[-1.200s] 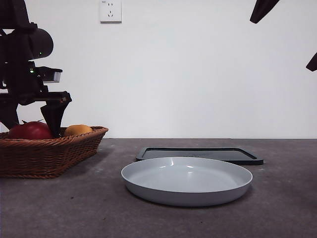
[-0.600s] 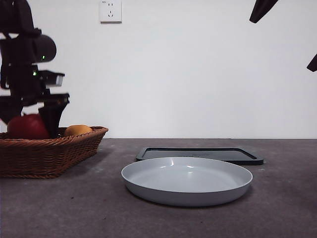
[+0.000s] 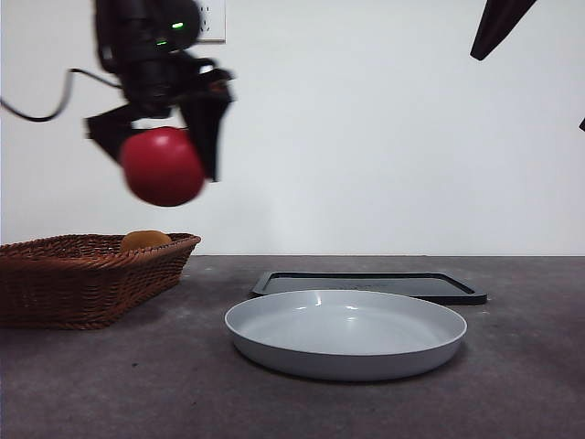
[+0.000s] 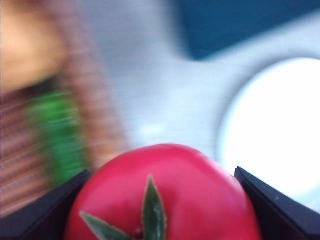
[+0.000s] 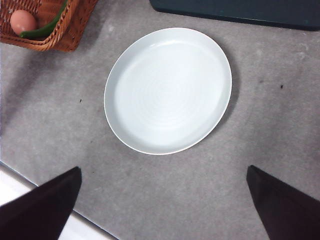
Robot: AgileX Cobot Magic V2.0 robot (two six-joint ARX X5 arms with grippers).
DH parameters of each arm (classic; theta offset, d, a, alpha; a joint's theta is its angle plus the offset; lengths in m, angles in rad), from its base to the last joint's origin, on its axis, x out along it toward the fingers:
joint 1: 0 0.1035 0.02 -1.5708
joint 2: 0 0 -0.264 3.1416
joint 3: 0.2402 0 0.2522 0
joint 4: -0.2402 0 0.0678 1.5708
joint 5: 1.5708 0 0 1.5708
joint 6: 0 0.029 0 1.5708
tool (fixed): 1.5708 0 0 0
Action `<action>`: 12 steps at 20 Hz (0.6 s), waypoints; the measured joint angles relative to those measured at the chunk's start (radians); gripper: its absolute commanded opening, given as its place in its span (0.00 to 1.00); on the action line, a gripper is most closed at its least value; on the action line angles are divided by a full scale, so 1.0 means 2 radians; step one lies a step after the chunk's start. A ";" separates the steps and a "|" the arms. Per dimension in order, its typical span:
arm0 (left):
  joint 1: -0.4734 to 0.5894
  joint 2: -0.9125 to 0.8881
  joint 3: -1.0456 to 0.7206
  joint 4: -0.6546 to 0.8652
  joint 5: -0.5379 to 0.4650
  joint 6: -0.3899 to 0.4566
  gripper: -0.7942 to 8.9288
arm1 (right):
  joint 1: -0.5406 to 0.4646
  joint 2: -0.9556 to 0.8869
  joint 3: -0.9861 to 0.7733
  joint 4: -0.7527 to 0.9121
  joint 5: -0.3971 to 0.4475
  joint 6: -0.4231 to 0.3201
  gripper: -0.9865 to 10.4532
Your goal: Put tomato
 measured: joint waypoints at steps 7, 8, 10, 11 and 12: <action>-0.143 0.002 0.000 0.060 0.000 -0.009 0.43 | -0.019 -0.002 0.000 -0.018 0.001 0.000 0.60; -0.155 0.008 0.000 0.063 0.001 -0.012 0.43 | -0.022 -0.004 0.000 -0.018 0.007 0.000 0.60; -0.175 0.033 0.001 0.070 0.001 -0.017 0.43 | -0.027 -0.011 0.000 -0.019 0.022 -0.002 0.60; -0.184 0.049 0.001 0.072 0.000 -0.018 0.43 | -0.029 -0.016 0.000 -0.019 0.023 -0.002 0.60; -0.193 0.064 0.001 0.076 0.000 -0.019 0.43 | -0.031 -0.020 0.000 -0.022 0.023 -0.002 0.60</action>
